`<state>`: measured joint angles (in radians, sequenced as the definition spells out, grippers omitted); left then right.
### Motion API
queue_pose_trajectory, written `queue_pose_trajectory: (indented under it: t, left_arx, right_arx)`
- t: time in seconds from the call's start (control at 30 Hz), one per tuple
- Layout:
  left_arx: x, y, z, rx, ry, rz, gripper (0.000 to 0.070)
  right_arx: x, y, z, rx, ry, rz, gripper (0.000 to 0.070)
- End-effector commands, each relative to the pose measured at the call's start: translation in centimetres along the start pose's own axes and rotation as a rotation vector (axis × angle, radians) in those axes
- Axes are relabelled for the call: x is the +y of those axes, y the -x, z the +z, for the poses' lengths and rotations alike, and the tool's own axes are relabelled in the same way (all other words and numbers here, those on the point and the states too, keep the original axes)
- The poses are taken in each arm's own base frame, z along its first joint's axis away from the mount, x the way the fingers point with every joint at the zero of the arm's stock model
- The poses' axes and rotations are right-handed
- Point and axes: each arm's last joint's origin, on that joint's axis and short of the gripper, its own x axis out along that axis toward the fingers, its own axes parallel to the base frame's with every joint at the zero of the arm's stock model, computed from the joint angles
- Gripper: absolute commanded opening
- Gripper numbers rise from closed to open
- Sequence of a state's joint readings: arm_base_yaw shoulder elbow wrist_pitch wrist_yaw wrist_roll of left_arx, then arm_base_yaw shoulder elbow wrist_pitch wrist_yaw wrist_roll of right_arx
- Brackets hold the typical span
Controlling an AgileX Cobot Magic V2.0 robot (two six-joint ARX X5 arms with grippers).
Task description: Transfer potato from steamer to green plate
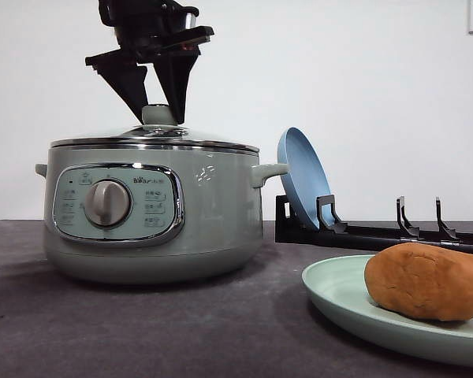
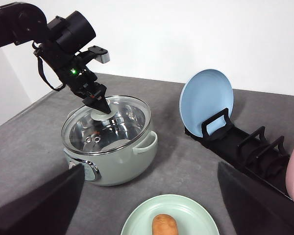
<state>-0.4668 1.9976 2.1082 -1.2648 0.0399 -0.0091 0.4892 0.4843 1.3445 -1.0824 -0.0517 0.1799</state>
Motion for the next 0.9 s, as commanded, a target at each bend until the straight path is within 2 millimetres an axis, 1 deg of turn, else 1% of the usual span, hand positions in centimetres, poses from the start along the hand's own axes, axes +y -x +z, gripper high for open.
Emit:
queue_pose_trajectory:
  t: [0.0, 0.03, 0.07, 0.1, 0.23, 0.43, 0.67, 0.77, 0.87]
  left_arx:
    - [-0.2, -0.8, 0.7, -0.014, 0.007, -0.023, 0.0536]
    - [-0.2, -0.5, 0.7, -0.022, 0.008, -0.023, 0.0593]
    - [-0.2, -0.2, 0.6, -0.030, 0.007, -0.023, 0.0632]
    - [-0.2, 0.3, 0.6, -0.040, 0.007, -0.023, 0.0646]
    - [-0.3, 2.8, 0.0, -0.089, 0.005, -0.024, 0.0648]
    - [-0.6, 8.4, -1.9, -0.178, -0.003, -0.026, 0.0634]
    - [-1.0, 15.2, -5.5, -0.285, -0.025, -0.031, 0.0634]
    - [-1.0, 18.0, -7.6, -0.332, -0.031, -0.031, 0.0634]
    - [-1.1, 20.1, -10.3, -0.382, -0.047, -0.029, 0.0634]
  right_arx:
    - [0.1, 0.3, 0.4, -0.021, 0.006, 0.006, 0.0548]
    - [0.1, 0.3, 0.4, -0.021, 0.006, 0.006, 0.0548]
    - [0.1, 0.3, 0.4, -0.021, 0.006, 0.006, 0.0548]
    - [0.1, 0.3, 0.4, -0.021, 0.006, 0.006, 0.0548]
    - [0.1, 0.3, 0.4, -0.019, 0.006, 0.006, 0.0548]
    - [0.0, 0.3, 0.3, -0.009, 0.007, 0.002, 0.0548]
    - [0.0, 0.3, 0.0, 0.017, 0.011, -0.015, 0.0548]
    - [-0.1, 0.3, -0.1, 0.027, 0.012, -0.031, 0.0548]
    - [-0.1, 0.3, -0.2, 0.032, 0.013, -0.031, 0.0548]
